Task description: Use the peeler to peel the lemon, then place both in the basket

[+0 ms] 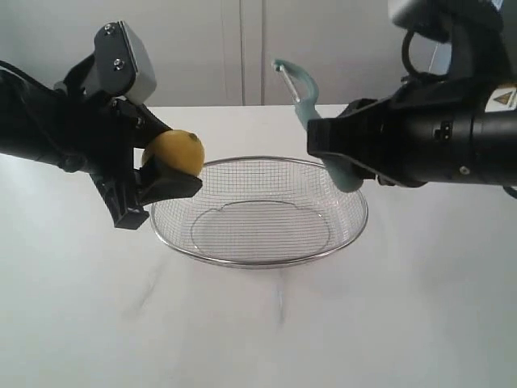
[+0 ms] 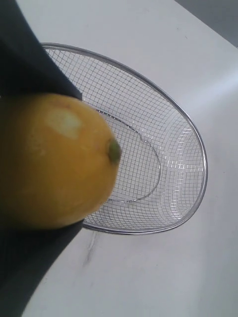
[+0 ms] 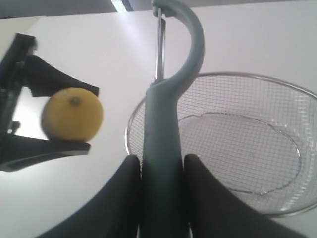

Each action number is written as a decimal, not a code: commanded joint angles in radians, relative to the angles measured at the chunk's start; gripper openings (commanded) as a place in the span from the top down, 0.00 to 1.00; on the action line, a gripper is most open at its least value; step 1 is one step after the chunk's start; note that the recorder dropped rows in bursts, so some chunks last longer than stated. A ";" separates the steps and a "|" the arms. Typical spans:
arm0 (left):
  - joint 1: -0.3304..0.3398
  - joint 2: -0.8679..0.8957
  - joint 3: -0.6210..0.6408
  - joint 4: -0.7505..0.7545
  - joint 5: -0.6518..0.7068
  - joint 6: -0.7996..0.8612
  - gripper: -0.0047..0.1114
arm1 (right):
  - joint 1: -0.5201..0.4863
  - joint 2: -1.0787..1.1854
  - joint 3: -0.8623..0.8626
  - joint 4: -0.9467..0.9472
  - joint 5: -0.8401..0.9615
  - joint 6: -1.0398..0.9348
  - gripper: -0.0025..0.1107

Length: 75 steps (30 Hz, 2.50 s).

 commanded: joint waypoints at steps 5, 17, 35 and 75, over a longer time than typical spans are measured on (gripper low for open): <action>0.002 -0.014 0.001 -0.020 0.014 -0.010 0.96 | -0.012 0.143 0.033 0.100 -0.023 0.004 0.98; 0.002 -0.014 0.001 -0.020 0.012 -0.010 0.96 | 0.037 0.310 0.033 0.733 -0.021 -0.554 0.98; 0.002 -0.014 0.001 -0.020 0.017 -0.010 0.96 | 0.059 0.331 0.018 1.029 0.076 -0.800 0.98; 0.002 -0.014 0.001 -0.020 0.026 -0.010 0.96 | 0.049 -0.087 0.022 0.601 -0.097 -0.681 0.98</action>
